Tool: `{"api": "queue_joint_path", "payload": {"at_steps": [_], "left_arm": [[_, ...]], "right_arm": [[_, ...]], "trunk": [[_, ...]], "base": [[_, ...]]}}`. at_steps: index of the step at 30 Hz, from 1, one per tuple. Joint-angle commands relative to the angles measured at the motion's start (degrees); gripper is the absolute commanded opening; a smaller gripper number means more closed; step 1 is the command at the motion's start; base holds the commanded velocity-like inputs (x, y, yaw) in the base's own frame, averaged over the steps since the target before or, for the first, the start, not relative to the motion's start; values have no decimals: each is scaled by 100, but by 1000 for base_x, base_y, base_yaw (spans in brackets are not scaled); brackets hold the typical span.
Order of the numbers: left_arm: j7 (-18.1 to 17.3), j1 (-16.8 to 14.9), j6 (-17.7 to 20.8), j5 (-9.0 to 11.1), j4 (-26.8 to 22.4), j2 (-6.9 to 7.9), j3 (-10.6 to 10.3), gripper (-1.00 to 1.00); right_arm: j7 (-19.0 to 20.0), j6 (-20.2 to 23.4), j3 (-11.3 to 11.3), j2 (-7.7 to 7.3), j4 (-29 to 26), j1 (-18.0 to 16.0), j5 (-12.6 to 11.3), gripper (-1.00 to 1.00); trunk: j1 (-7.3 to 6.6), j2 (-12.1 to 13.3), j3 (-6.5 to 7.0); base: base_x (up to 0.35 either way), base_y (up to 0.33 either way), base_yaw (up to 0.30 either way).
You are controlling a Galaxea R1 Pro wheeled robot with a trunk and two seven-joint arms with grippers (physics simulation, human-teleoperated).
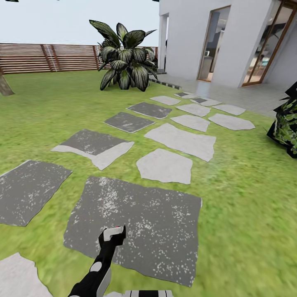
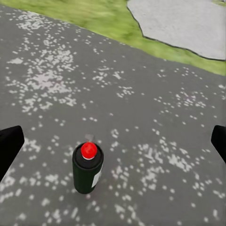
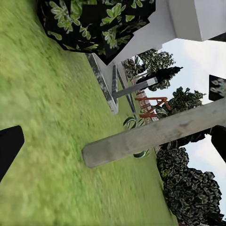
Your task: In the garden, pick up the pesticide atomizer on the floor and spray pesticide onto both trees until each tree trunk is fully covered.
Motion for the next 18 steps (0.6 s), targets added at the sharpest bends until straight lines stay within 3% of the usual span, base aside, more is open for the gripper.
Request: {"api": "queue_joint_path", "payload": {"at_steps": [1,6,18], "left_arm": [[3,-3,-19,-36,3,-4,29,100],[3,-3,-19,-43,3,-3,30,100],[3,-2,-27,-45,-27,3,27,100]], "right_arm": [[1,-26,-10,3,2,-3,-1,100],[-1,-28,-10,3,2,-2,-1,100],[2,-28,-10,6,2,-3,-1,100]], "trunk": [[-1,-2,-4],[-1,-2,-4],[30,-18,-270]], "base": [[12,0,0],[5,0,0],[0,0,0]]}}
